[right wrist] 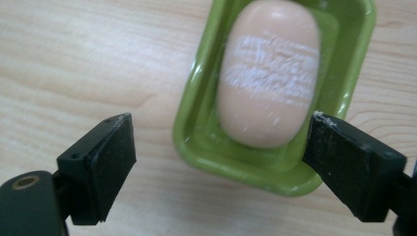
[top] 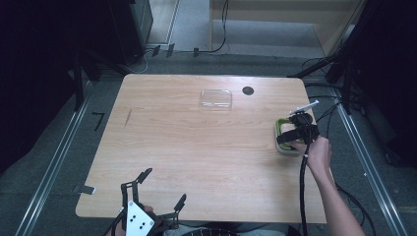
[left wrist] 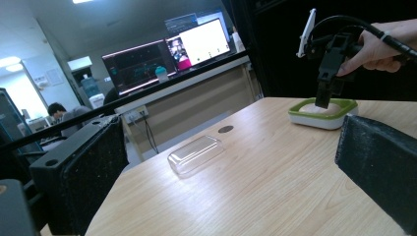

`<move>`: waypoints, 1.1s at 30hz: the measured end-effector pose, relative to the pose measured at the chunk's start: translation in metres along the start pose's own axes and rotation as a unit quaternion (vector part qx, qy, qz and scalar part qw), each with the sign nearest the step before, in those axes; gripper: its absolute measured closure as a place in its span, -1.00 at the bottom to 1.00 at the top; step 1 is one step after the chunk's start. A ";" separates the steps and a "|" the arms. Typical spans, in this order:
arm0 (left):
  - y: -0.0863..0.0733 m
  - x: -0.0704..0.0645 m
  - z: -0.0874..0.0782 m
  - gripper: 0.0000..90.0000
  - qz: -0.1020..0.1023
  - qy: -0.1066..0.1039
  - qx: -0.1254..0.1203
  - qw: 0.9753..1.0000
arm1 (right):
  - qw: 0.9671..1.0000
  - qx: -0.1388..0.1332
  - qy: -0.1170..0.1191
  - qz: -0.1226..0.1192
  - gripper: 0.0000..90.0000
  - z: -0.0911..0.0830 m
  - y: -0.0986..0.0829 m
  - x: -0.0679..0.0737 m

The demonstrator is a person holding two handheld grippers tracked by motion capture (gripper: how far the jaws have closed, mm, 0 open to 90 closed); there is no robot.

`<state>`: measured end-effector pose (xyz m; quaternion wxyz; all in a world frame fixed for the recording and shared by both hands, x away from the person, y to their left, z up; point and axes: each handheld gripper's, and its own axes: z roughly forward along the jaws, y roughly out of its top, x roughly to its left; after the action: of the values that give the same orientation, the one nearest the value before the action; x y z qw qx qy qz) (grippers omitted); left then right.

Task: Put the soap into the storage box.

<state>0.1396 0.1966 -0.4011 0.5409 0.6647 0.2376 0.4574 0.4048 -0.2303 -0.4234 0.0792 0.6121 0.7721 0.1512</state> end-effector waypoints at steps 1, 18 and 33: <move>0.000 0.000 0.000 -1.00 0.000 0.000 0.000 1.000 | 1.000 0.002 0.002 -0.003 -0.77 -0.001 -0.002 0.002; 0.000 -0.001 0.000 -1.00 0.000 0.000 0.001 1.000 | 0.997 0.032 0.009 -0.076 -0.87 -0.020 -0.041 0.025; 0.000 -0.001 0.001 -1.00 0.003 -0.002 0.001 1.000 | 0.989 0.070 0.019 -0.132 -0.85 -0.021 -0.087 0.040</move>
<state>0.1397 0.1953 -0.4011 0.5391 0.6670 0.2352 0.4573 0.3084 -0.2120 -0.4303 0.0410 0.5060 0.8561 0.0967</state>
